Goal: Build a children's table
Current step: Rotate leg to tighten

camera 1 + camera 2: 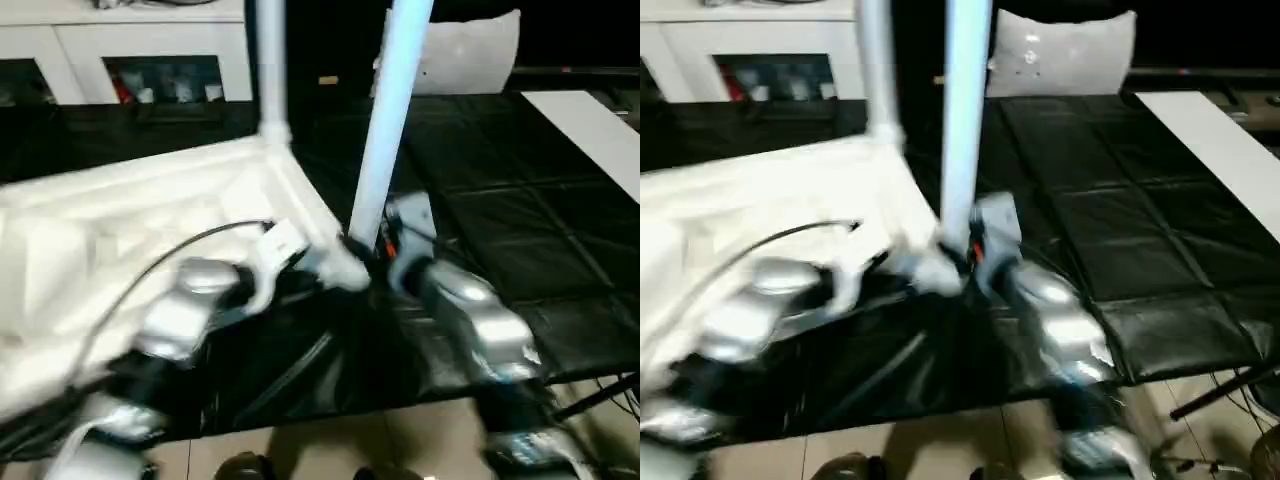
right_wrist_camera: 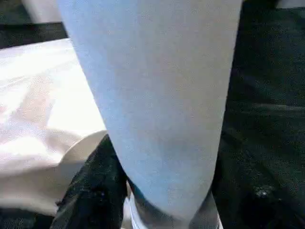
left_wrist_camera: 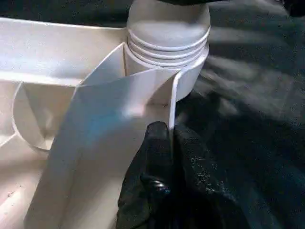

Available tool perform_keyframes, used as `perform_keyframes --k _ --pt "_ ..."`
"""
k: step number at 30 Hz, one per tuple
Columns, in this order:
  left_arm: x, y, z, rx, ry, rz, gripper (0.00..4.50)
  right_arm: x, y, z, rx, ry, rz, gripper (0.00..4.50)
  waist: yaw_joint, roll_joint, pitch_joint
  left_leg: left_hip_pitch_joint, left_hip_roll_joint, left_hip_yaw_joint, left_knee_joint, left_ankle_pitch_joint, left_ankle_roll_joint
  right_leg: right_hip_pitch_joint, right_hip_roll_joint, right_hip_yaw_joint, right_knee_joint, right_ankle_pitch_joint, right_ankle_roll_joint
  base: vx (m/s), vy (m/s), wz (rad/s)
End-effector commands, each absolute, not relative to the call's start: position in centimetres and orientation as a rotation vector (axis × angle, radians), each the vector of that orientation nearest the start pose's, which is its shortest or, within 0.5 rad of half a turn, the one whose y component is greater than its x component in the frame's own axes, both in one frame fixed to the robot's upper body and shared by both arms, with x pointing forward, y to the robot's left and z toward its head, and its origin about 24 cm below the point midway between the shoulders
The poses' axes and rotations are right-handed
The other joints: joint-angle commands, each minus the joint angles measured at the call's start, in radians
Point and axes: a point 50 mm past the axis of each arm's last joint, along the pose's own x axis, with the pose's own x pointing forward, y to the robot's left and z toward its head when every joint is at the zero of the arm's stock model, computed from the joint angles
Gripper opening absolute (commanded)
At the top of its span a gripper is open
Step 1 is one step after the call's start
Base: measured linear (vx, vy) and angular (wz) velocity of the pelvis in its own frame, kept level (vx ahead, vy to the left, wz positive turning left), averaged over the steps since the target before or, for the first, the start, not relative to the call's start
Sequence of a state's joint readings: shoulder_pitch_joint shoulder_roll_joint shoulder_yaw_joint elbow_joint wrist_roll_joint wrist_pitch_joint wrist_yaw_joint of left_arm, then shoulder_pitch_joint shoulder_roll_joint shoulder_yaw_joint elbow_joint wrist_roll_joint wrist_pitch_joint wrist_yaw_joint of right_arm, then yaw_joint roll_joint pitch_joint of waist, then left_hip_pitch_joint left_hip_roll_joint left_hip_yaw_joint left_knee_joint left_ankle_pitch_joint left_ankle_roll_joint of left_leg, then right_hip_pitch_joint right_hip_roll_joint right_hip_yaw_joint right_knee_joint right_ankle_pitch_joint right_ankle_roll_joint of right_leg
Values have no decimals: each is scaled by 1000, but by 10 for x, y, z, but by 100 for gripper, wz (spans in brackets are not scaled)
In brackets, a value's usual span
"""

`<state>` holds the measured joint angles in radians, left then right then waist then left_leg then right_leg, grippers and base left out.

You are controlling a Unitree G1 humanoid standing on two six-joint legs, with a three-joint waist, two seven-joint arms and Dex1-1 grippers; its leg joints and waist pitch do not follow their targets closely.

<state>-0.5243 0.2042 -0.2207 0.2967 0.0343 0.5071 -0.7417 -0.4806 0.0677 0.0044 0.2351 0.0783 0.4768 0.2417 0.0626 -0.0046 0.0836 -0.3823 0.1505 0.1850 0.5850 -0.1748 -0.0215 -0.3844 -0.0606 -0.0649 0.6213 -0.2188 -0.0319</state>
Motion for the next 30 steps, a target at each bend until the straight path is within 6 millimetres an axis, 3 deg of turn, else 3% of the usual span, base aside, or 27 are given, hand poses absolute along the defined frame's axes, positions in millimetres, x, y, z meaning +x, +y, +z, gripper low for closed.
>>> perform_keyframes --k 1,2,3,5,8,9,13,14,15,16,19,23,24,28,30 --pt "334 73 86 242 297 -789 0 308 -15 59 204 366 622 235 2 2 -51 20 86 -45 -86 -225 -21 25 -114 72 -93 -210 -164 0 0 0" --pt "334 71 86 242 294 -775 0 311 -14 60 208 355 582 270 3 2 -55 19 86 -44 -83 -184 -7 31 -112 70 -87 -143 -169 0 0 0" --pt "334 70 87 244 292 -775 0 312 -13 61 217 348 556 270 2 3 -58 18 85 -42 -82 -138 12 35 -110 68 -81 -69 -179 0 0 0" --pt "333 70 86 259 292 -788 0 314 -15 62 235 331 532 273 2 4 -58 17 85 -41 -80 -111 31 37 -108 66 -77 -16 -186 0 0 0" --pt "327 77 82 297 306 -852 0 315 -29 66 184 254 551 317 -5 5 -65 11 85 -43 -73 -48 77 45 -108 60 -63 122 -206 0 0 0" --pt "324 82 80 306 320 -874 0 313 -35 66 160 229 589 319 -8 0 -66 9 84 -43 -71 -43 91 48 -108 58 -60 145 -214 0 0 0" --pt "316 93 74 329 347 -947 0 308 -55 65 145 194 659 359 -13 2 -62 8 87 -41 -71 -69 107 50 -110 59 -65 106 -222 0 0 0" --pt "311 100 71 346 354 -1005 0 306 -70 66 120 174 705 364 -10 4 -60 10 87 -41 -71 -86 108 48 -109 58 -70 79 -222 0 0 0" --pt "311 100 71 346 354 -1005 0 306 -70 66 120 174 705 369 -10 4 -58 11 90 -39 -72 -98 106 47 -108 60 -71 55 -220 0 0 0" --pt "305 106 69 367 352 -1076 0 301 -86 69 87 146 788 377 -8 5 -59 13 92 -40 -73 -100 99 46 -109 60 -70 47 -222 0 0 0" --pt "299 117 66 414 372 -1166 0 296 -107 74 35 124 897 407 5 7 -58 18 92 -37 -71 -124 95 43 -106 62 -74 14 -215 0 0 0" --pt "295 129 65 446 401 -1239 0 289 -119 76 -71 119 1013 435 19 6 -55 22 93 -34 -74 -152 80 37 -107 62 -80 -53 -215 0 0 0" --pt "292 136 67 451 411 -1314 0 284 -126 79 -99 137 1097 444 30 3 -55 27 95 -34 -76 -166 72 37 -107 62 -85 -99 -205 0 0 0" --pt "285 143 70 451 423 -1449 0 280 -130 79 -145 172 1223 449 36 6 -58 29 97 -35 -78 -172 58 36 -107 61 -79 -96 -214 0 0 0" --pt "282 145 71 462 441 -1505 0 280 -129 79 -145 186 1272 449 39 4 -59 25 96 -34 -76 -156 68 38 -108 61 -75 -71 -223 0 0 0"
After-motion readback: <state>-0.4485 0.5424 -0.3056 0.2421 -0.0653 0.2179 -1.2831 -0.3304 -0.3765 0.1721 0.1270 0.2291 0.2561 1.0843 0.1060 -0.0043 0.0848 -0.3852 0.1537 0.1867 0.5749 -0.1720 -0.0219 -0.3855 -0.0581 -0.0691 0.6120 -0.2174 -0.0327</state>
